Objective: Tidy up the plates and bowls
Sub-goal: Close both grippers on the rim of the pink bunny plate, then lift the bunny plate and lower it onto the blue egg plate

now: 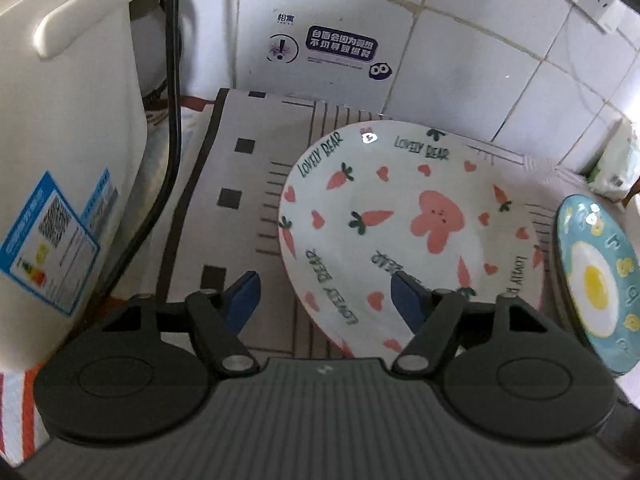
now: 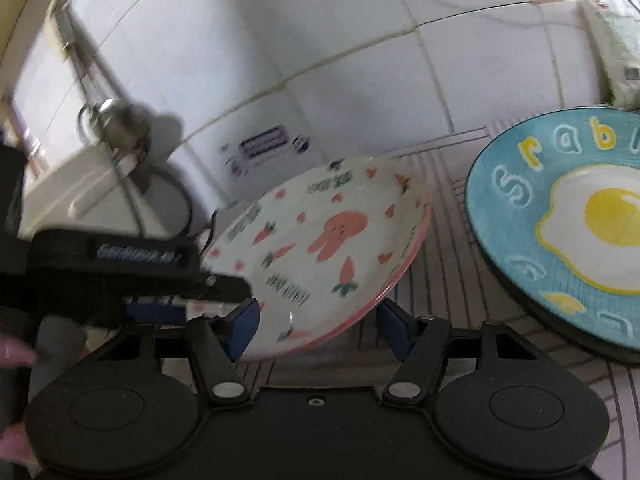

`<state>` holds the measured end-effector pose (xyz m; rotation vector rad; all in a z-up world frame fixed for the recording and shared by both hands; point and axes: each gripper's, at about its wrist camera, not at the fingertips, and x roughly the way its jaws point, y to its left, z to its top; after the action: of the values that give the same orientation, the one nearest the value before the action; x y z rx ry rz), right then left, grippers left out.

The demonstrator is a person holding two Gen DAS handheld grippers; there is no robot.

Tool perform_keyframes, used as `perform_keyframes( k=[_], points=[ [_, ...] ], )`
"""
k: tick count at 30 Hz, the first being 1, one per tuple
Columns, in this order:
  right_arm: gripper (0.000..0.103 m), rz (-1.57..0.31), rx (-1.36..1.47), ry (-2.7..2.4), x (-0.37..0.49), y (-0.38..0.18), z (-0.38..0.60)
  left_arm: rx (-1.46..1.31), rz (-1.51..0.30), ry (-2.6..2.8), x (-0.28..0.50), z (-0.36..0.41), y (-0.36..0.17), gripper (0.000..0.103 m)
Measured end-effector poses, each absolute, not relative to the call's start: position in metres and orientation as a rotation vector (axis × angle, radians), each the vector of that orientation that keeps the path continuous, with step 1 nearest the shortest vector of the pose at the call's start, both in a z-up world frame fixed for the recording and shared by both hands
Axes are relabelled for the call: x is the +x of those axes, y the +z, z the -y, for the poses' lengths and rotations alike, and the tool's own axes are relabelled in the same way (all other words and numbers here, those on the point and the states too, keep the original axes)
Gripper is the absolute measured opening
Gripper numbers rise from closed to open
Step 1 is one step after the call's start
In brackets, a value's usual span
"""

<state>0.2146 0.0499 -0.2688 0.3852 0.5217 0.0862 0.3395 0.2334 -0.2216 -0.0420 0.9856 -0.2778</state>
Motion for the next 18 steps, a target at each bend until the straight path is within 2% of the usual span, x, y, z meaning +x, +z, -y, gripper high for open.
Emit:
perform_keyframes(
  k=[4,5,6,7,9,10,13,15,18],
  points=[
    [0.068,-0.507,0.416,0.028,0.217,-0.269,-0.052,-0.047,-0.989,-0.262,0.344,-0.233,-0.228,0.039],
    [0.062,-0.507,0.408,0.009,0.217,-0.269,-0.054,-0.043,-0.987,-0.270,0.344,-0.232,-0.229,0.032],
    [0.054,-0.509,0.402,-0.017,0.218,-0.269,-0.056,-0.050,-0.983,-0.273,0.343,-0.232,-0.229,0.032],
    [0.049,-0.511,0.406,-0.051,0.217,-0.268,-0.057,-0.059,-0.979,-0.267,0.343,-0.232,-0.230,0.031],
    [0.032,-0.514,0.432,-0.097,0.217,-0.269,-0.055,-0.073,-0.971,-0.266,0.341,-0.234,-0.229,0.030],
    [0.028,-0.517,0.440,-0.118,0.217,-0.269,-0.054,-0.084,-0.967,-0.267,0.341,-0.235,-0.230,0.030],
    [0.026,-0.508,0.467,-0.140,0.219,-0.270,-0.050,-0.120,-0.954,-0.269,0.339,-0.239,-0.232,0.029],
    [0.021,-0.482,0.523,-0.132,0.217,-0.274,-0.042,-0.130,-0.962,-0.263,0.338,-0.238,-0.231,0.029],
    [0.023,-0.468,0.555,-0.119,0.215,-0.276,-0.037,-0.138,-0.975,-0.249,0.339,-0.237,-0.230,0.028]
  ],
)
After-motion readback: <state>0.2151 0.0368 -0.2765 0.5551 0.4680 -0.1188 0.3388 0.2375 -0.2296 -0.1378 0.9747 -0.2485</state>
